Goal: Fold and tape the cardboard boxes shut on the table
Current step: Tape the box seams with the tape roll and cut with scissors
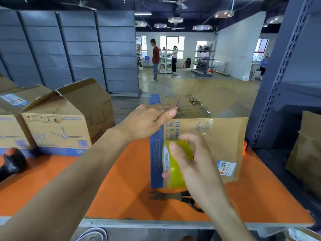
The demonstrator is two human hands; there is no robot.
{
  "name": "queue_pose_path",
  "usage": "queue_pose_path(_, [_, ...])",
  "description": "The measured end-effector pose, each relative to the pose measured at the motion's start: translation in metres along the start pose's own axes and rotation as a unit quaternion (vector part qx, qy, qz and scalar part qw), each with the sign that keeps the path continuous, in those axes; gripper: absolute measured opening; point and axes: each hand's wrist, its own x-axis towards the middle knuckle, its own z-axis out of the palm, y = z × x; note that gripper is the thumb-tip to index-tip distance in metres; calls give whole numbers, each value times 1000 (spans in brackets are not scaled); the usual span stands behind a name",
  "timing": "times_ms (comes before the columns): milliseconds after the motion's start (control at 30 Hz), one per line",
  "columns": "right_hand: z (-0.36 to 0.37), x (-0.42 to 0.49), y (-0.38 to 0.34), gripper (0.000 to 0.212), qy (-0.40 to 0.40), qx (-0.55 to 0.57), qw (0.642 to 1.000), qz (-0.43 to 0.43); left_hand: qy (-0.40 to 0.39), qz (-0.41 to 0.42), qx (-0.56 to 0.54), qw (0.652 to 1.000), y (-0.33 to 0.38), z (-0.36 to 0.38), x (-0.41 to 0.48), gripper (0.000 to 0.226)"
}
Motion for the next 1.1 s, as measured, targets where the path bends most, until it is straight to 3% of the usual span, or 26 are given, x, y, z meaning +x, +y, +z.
queue_pose_path(133, [3,-13,11,12,19,56,996,70,6,11,-3,1000,-2,2,-1,52])
queue_pose_path(300, [4,-14,25,14,-3,4,1000,13,10,-29,6,1000,4,3,-5,66])
queue_pose_path(400, [4,-15,36,18,9,-7,1000,10,168,-73,-9,983,14,12,-22,70])
queue_pose_path(467, [3,-17,39,25,9,-30,999,9,309,-107,-52,944,21,26,-44,47])
queue_pose_path(533, [4,-19,38,33,14,-57,998,2,365,-160,-113,910,32,42,-67,24])
queue_pose_path(600, [4,-19,38,35,27,-76,997,-10,306,-225,-157,912,42,58,-84,33])
queue_pose_path(700, [1,-20,37,42,37,-120,992,-11,193,-252,-258,913,54,75,-95,36])
queue_pose_path(767, [0,-22,36,44,31,-151,988,-25,169,-260,-367,877,62,79,-92,24])
queue_pose_path(867, [-8,-29,36,50,19,-157,987,-38,131,-309,-529,779,73,76,-86,18])
queue_pose_path(1000, [-42,-27,55,20,18,-243,970,-17,124,-331,-569,743,75,69,-85,16])
queue_pose_path(1100, [-61,-26,76,24,-101,-381,918,34,120,-337,-597,719,76,69,-86,14])
